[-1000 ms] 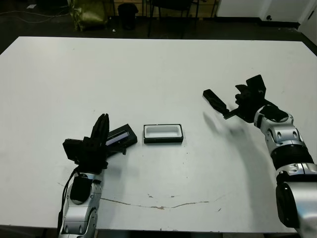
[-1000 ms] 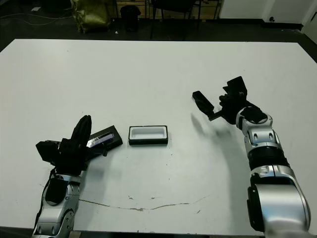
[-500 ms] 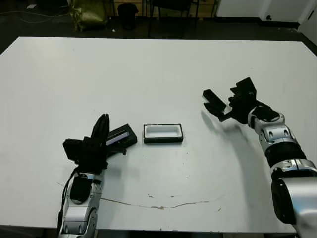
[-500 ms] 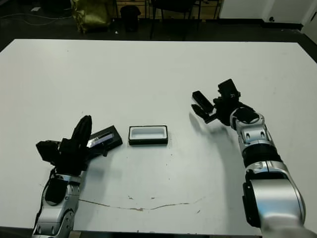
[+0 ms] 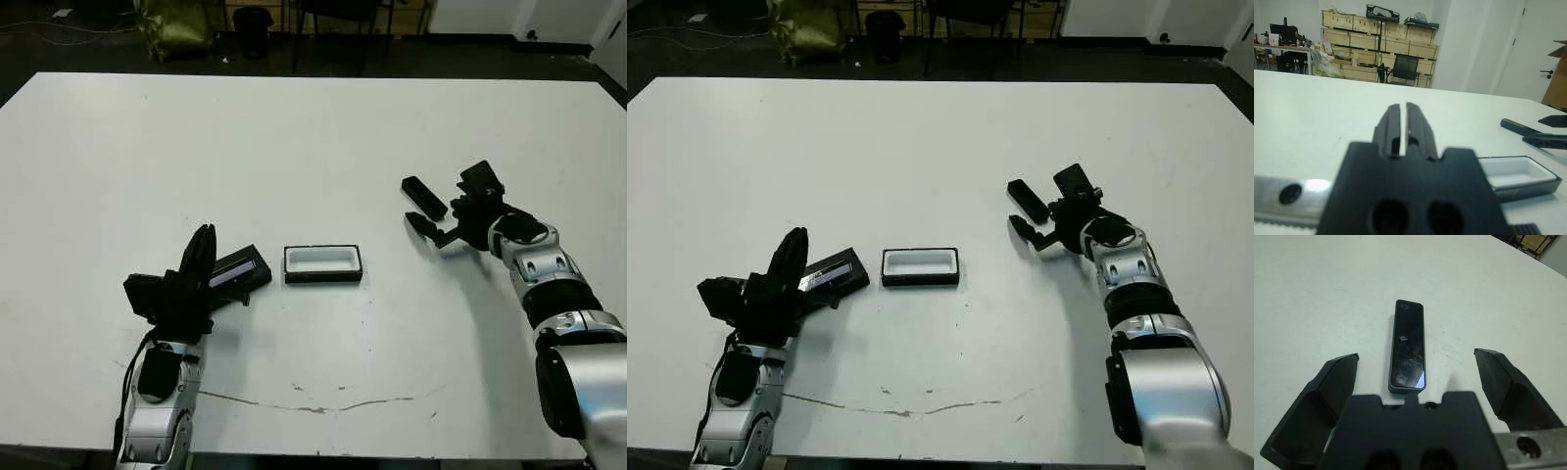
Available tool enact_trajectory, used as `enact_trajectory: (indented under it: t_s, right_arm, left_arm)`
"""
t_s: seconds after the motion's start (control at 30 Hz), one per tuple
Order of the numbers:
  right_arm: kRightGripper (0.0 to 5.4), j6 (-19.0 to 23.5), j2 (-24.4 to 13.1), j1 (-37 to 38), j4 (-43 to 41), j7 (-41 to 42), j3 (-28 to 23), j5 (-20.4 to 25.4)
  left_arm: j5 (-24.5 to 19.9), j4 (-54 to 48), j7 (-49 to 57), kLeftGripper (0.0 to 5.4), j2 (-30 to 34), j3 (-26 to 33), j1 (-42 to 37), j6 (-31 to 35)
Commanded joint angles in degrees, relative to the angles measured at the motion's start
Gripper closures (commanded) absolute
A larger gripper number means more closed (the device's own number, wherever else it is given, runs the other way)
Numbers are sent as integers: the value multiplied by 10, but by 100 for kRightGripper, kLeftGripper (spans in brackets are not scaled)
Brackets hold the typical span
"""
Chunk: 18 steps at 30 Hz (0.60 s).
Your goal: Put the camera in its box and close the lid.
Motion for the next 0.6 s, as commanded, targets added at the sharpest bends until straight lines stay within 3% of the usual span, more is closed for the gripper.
enact_trajectory:
  t_s: [0.03,0.2,0.33,0.5,0.6]
  right_arm:
    - [2,10,3,-1,14,-1,4,-6]
    - [2,-5,8,8,16,-8,14,-16]
    - [10,16,23,4,38,-14,7,-9]
    - [109,40,39,-1,61,-22,4,-6]
    - [178,22,43,5,66,-24,16,-17]
  left_arm:
    - [4,5,1,540,4,1,8,11]
    - [2,12,-2,540,4,1,6,6]
    - [5,10,2,540,2,0,6,8]
    - [6,7,3,540,2,0,7,8]
    - [9,1,6,540,3,-2,8,13]
